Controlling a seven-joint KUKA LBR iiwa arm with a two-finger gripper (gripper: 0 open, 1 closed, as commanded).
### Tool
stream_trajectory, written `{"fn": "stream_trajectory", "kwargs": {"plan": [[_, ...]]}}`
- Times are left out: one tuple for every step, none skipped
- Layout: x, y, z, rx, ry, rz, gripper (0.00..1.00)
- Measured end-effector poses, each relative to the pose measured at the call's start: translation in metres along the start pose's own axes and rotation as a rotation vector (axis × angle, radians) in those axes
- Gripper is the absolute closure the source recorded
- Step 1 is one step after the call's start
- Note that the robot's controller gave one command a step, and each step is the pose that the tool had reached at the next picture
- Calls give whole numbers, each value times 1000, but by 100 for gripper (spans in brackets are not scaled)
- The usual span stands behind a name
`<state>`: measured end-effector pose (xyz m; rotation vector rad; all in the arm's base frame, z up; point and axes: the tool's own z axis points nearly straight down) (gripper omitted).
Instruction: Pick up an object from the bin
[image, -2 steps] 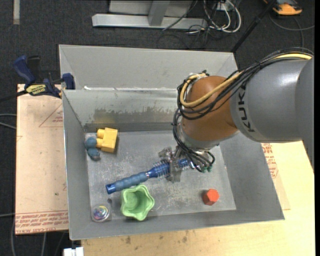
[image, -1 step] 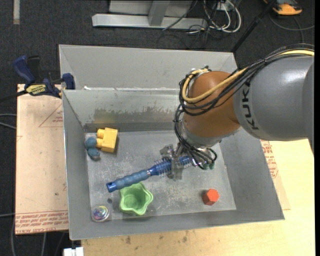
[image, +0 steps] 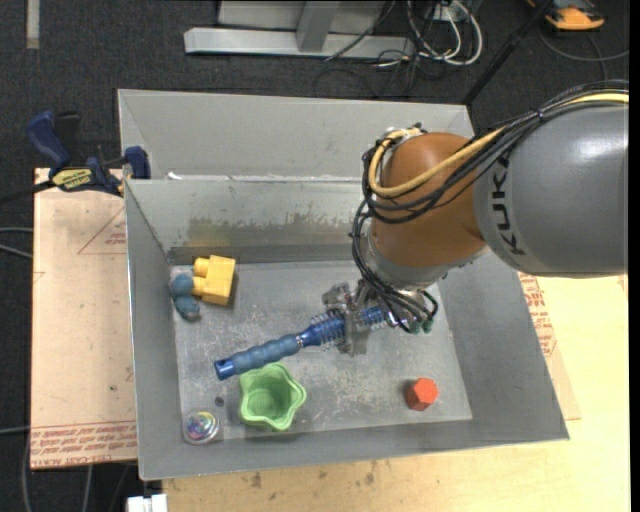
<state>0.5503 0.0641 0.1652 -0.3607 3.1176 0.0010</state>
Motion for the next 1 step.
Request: {"fn": "stream_trajectory", "kwargs": {"plan": [[-1,0,-7,0,1,2,100]]}}
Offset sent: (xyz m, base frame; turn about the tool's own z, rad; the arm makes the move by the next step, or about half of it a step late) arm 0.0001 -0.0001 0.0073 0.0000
